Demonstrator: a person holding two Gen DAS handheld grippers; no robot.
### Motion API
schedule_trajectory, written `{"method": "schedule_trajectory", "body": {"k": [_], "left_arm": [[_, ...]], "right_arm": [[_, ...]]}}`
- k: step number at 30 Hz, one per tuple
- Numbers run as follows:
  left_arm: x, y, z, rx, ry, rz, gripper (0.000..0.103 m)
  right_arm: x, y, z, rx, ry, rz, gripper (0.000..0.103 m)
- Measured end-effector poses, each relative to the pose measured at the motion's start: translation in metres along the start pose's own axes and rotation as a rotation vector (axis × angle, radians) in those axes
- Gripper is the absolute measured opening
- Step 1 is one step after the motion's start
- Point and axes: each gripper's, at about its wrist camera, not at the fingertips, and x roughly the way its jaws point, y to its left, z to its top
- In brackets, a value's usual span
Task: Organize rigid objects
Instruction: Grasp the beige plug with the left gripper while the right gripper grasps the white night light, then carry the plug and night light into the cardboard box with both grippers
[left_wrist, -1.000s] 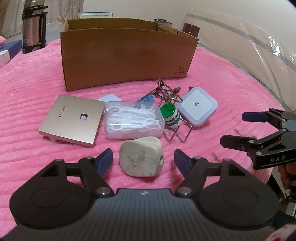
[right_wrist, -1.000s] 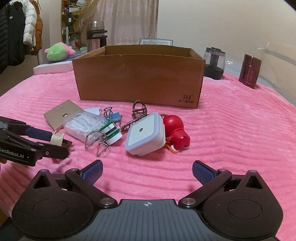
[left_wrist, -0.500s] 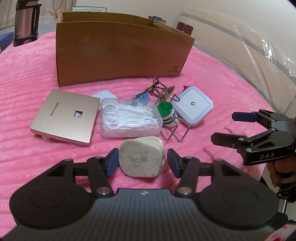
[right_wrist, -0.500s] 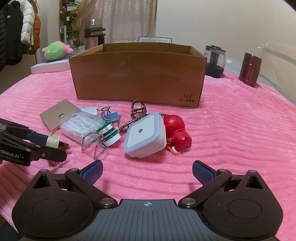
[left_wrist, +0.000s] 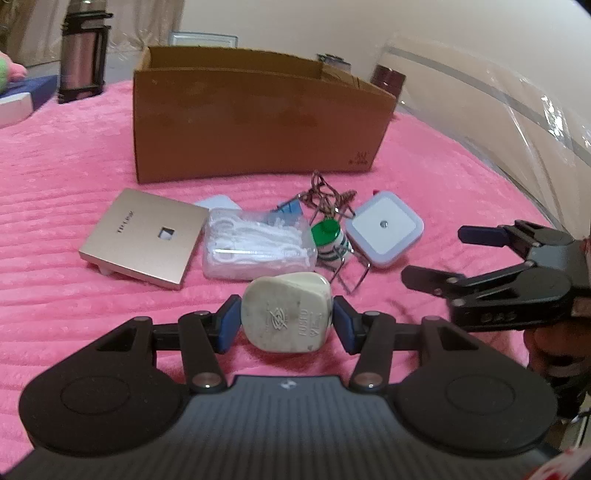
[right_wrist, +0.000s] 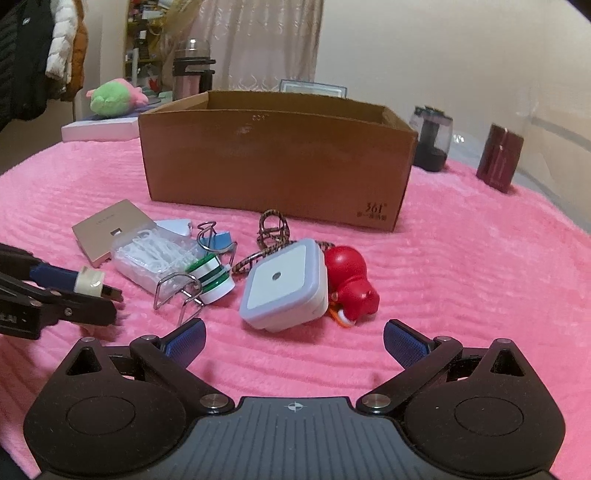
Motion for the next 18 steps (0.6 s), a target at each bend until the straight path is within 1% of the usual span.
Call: {"method": "schedule_trajectory", "body": {"k": [1, 5, 10, 13, 18], "left_arm": [[-0.002, -0.002, 0.001, -0.004, -0.009, 0.009, 0.047], [-0.008, -0.005, 0.006, -0.022, -0.038, 0.044, 0.047], [-0.014, -0.004, 0.015, -0.026, -0.061, 0.074, 0.047], [-0.015, -0.003, 0.02, -0.025, -0.067, 0.083, 0.047], [-0.015, -0.002, 0.025, -0.023, -0.071, 0.088, 0.047]], "right_arm": [[0.002, 0.001, 0.001, -0.019, -0.002, -0.005, 0.089], [0.013, 0.008, 0.002, -0.094, -0.007, -0.019, 0.084], [0.029, 0.02, 0.0, -0.207, -0.012, -0.034, 0.075], [0.039, 0.025, -0.002, -0.252, -0.005, -0.041, 0.072], [0.05, 0.031, -0.003, -0.293, -0.018, -0.066, 0.07]]}}
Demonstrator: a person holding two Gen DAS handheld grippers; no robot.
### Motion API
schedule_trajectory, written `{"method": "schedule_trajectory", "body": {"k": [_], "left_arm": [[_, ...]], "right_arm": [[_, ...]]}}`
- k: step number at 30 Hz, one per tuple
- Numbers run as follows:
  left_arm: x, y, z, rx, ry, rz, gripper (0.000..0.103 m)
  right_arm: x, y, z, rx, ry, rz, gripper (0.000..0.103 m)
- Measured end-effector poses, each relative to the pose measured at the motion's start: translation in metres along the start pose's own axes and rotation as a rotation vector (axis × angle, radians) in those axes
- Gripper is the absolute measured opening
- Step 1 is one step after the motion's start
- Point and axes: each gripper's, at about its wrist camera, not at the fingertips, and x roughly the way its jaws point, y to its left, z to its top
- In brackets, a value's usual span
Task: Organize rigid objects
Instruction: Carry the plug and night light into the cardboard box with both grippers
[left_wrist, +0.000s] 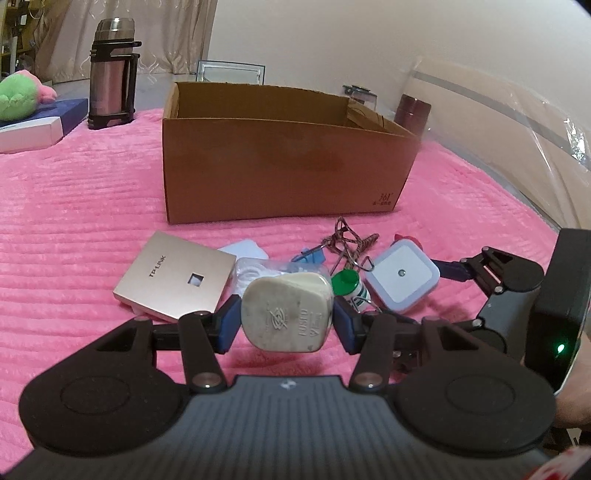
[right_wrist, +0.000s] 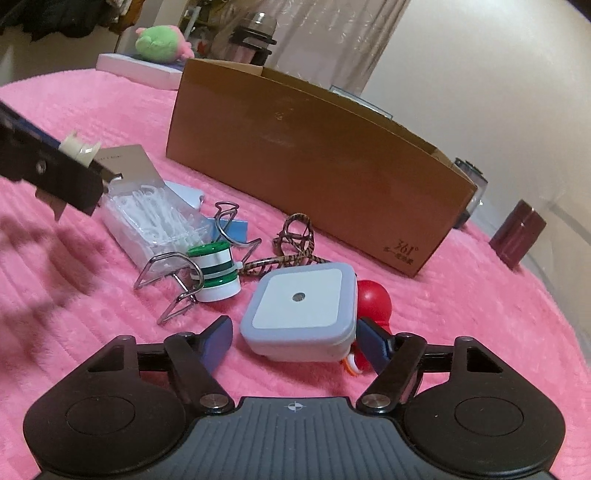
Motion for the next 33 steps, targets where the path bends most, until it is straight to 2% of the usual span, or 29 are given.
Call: {"method": "schedule_trajectory", "body": {"k": [4, 11, 27, 33], "left_arm": [[0.001, 0.0, 0.002, -0.001, 0.001, 0.001, 0.047], [0.002, -0.001, 0.002, 0.002, 0.002, 0.003, 0.047], [-0.002, -0.001, 0.01, 0.006, 0.001, 0.004, 0.047], [-0.008, -0.005, 0.027, 0.029, 0.003, 0.012, 0.047]], "right_arm": [[0.003, 0.003, 0.003, -0.03, -0.011, -0.026, 0.066], [0.005, 0.005, 0.003, -0.056, -0.018, -0.043, 0.065], [-0.02, -0.008, 0.011, 0.022, -0.052, -0.004, 0.064], [-0.04, -0.029, 0.022, 0.12, -0.053, 0.046, 0.064]]}}
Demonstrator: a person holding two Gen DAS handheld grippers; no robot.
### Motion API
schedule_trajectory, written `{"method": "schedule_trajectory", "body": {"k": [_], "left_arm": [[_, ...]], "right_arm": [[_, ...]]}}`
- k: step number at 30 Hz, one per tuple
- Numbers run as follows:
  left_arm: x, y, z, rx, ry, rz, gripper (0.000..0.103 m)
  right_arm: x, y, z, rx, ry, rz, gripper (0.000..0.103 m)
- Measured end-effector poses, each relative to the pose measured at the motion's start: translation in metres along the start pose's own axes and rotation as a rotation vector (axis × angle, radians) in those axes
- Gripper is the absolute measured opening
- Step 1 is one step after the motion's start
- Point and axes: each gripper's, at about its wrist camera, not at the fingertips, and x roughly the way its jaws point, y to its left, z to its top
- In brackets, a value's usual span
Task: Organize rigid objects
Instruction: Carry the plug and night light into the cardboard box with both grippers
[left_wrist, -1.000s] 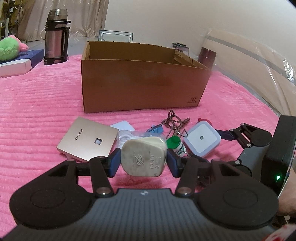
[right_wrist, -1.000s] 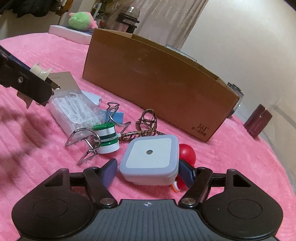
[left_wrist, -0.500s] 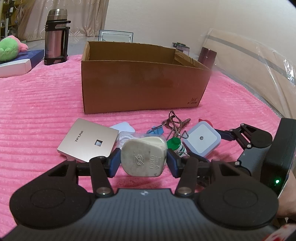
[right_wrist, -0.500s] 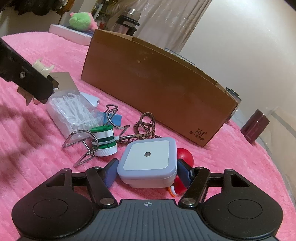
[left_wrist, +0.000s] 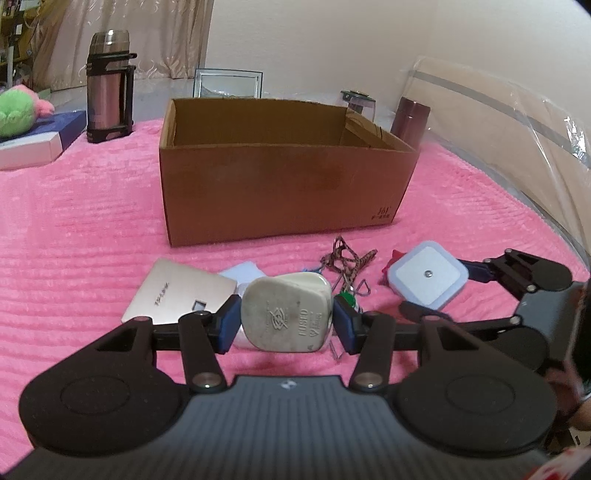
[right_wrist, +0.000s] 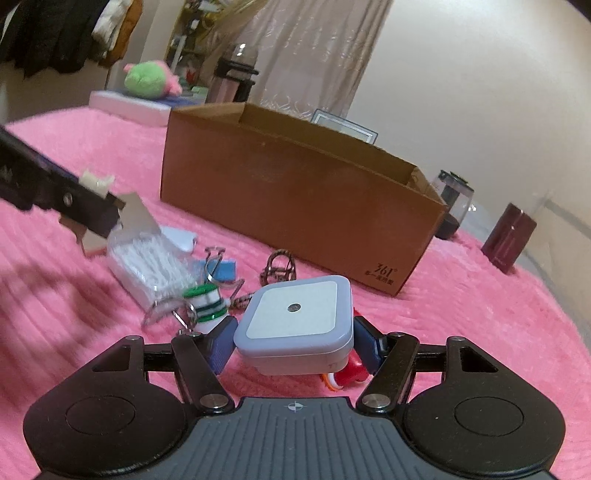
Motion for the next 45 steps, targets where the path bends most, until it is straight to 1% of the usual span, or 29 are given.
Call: {"method": "schedule_trajectory", "body": {"k": [5, 8, 13, 16, 19, 21, 24, 26, 29, 34, 39, 45], "left_arm": [[-0.004, -0.002, 0.024, 0.031, -0.004, 0.001, 0.047], [-0.006, -0.002, 0.042, 0.04, -0.015, -0.001, 0.047], [-0.003, -0.001, 0.079, 0.055, -0.033, -0.001, 0.047], [0.002, 0.001, 0.106, 0.074, -0.052, 0.012, 0.047], [0.01, 0.004, 0.137, 0.09, -0.073, 0.023, 0.047], [0.021, 0.006, 0.158, 0.102, -0.083, 0.036, 0.047], [0.046, 0.012, 0.187, 0.117, -0.068, 0.044, 0.047], [0.067, 0.015, 0.203, 0.131, -0.041, 0.046, 0.047], [0.101, 0.022, 0.215, 0.127, 0.013, 0.043, 0.047], [0.153, 0.028, 0.216, 0.155, 0.12, 0.055, 0.047], [0.197, 0.029, 0.207, 0.205, 0.239, 0.06, 0.047], [0.227, 0.027, 0.203, 0.253, 0.334, 0.07, 0.047]], "right_arm": [[-0.017, -0.02, 0.027, 0.069, -0.032, 0.043, 0.064], [-0.023, -0.034, 0.051, 0.098, -0.054, 0.074, 0.064], [-0.02, -0.059, 0.093, 0.133, -0.086, 0.114, 0.064], [-0.007, -0.078, 0.12, 0.154, -0.091, 0.138, 0.064], [0.014, -0.092, 0.146, 0.135, -0.083, 0.147, 0.064], [0.032, -0.103, 0.162, 0.141, -0.066, 0.154, 0.064], [0.064, -0.115, 0.181, 0.159, -0.027, 0.177, 0.064], [0.088, -0.122, 0.191, 0.173, 0.018, 0.205, 0.064], [0.125, -0.127, 0.195, 0.18, 0.095, 0.24, 0.064], [0.172, -0.13, 0.191, 0.16, 0.217, 0.279, 0.064], [0.2, -0.124, 0.185, 0.1, 0.33, 0.304, 0.064], [0.219, -0.12, 0.186, 0.044, 0.427, 0.304, 0.064]]}}
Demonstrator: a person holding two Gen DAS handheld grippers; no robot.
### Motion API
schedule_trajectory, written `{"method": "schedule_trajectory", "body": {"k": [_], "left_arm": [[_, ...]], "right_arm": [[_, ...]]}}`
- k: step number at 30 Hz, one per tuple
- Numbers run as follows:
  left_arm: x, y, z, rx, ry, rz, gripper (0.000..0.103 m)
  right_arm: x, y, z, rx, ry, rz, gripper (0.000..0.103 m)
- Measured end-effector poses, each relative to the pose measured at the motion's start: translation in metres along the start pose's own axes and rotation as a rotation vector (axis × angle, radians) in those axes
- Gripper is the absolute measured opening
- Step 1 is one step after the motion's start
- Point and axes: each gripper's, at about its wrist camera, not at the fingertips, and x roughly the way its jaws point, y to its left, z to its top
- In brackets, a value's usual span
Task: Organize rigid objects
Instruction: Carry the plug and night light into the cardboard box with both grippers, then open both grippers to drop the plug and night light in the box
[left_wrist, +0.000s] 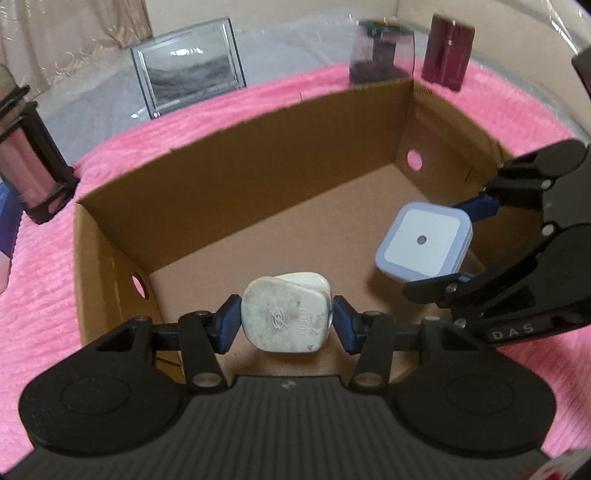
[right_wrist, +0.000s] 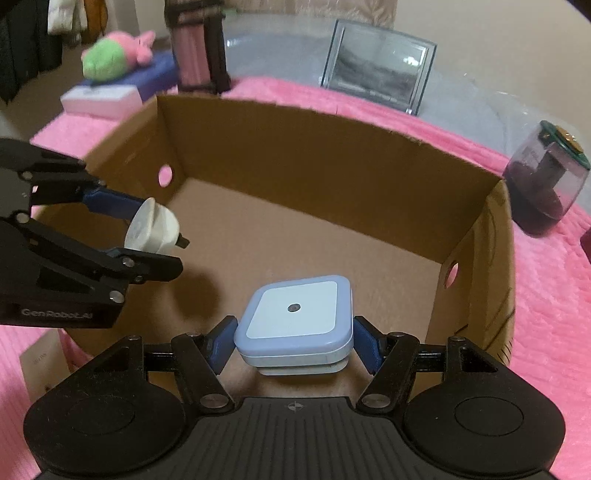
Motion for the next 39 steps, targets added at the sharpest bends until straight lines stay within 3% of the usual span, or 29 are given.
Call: {"method": "schedule_trajectory", "body": {"k": [20, 39], "left_arm": [[0.041, 0.0, 0.007, 0.066, 0.187, 0.036, 0.048], [0.047, 0.0, 0.009, 0.062, 0.238, 0.049, 0.048]], "right_arm": [[0.029, 0.005, 0.012, -0.104, 0.118, -0.052, 0.064], [0.037, 0.004, 0.018, -0.112, 0.162, -0.041, 0.064]]}}
